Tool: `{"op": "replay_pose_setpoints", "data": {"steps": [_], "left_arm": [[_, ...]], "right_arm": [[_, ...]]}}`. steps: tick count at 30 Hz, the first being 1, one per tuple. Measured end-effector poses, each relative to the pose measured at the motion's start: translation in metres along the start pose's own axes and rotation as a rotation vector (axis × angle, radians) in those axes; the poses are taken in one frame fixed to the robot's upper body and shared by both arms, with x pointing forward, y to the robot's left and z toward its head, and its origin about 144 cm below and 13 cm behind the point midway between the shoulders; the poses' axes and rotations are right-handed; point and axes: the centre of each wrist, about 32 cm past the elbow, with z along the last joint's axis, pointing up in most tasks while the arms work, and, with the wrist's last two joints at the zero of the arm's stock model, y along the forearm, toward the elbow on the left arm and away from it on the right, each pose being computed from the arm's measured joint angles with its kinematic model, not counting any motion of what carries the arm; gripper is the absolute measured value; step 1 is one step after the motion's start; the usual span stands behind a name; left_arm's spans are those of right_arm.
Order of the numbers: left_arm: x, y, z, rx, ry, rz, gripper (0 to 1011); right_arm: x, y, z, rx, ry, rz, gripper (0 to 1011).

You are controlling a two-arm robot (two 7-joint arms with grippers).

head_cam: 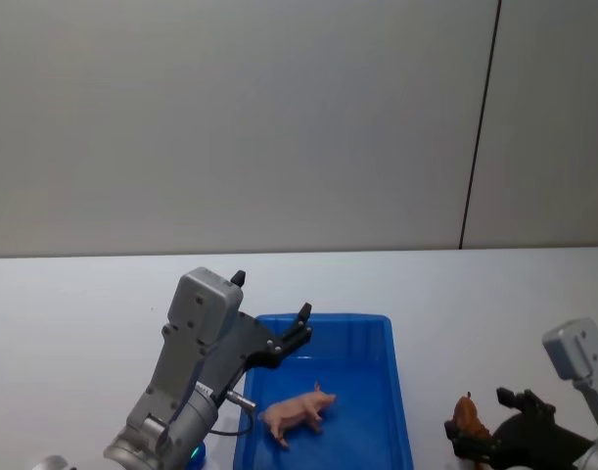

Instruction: Pick up the two dolls from the table and place them into the box.

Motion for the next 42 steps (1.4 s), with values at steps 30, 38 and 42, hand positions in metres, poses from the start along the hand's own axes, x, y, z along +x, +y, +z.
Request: {"op": "replay_pose_setpoints", "data": {"steps": [30, 38, 42], "left_arm": [[0.000, 0.000, 0.000, 0.000, 0.000, 0.000, 1001], [0.000, 0.000, 0.000, 0.000, 0.000, 0.000, 1001], [0.000, 0.000, 0.000, 0.000, 0.000, 0.000, 1001]], "right_arm": [[0.000, 0.002, -0.017, -0.040, 0.029, 0.016, 419], [-0.004, -0.001, -0.008, 0.026, -0.032, 0.001, 419], [-0.006, -0.002, 0.002, 0.076, -0.069, 0.001, 419]]}}
